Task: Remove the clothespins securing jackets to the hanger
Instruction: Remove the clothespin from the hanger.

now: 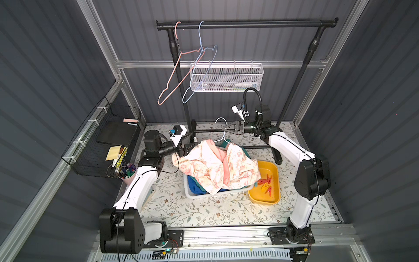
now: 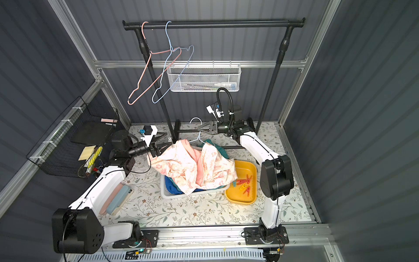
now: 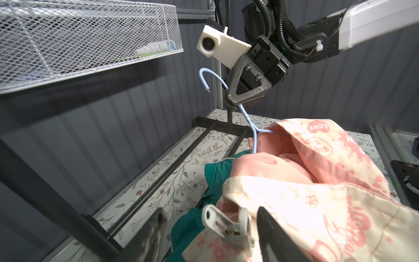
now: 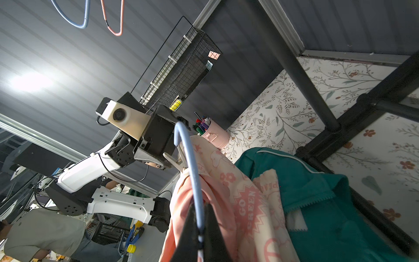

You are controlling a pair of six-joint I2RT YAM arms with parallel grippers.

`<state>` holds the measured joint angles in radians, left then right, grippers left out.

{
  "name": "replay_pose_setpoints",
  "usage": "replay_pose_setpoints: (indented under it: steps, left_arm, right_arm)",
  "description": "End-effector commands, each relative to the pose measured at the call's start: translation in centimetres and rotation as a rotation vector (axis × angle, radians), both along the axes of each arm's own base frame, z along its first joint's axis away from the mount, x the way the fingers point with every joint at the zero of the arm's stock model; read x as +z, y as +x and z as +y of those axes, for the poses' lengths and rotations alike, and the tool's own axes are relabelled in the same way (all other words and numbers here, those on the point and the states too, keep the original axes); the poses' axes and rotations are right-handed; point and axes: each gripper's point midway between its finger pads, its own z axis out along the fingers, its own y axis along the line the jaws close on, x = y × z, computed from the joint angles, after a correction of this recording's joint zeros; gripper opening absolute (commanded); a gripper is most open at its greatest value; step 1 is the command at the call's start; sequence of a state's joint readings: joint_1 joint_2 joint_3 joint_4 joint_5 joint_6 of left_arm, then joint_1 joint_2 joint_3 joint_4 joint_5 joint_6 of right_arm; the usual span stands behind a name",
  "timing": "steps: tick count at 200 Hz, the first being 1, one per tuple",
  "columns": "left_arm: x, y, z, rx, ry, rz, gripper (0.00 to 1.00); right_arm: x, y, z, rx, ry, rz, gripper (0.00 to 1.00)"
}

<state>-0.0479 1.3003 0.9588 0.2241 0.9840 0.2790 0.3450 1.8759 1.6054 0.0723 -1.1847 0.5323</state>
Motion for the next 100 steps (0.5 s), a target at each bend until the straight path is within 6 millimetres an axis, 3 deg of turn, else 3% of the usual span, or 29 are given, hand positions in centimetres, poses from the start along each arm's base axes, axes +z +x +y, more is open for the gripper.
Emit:
replay_pose_setpoints:
  steps: [1,100]
  left_arm:
    - [-0.44,0.58,-1.09,-0.048,0.025,0.031,0.67]
    - [-0.70,0.84,-1.63,-0.077,-0.010,0.111,0.55]
  right_arm:
    - [0.72,-0.83,-0.20,0.037,0.008,-0.036,0.00]
    - [0.41,-1.07,-0.65,-0.002,-0.033,-0.080,0.00]
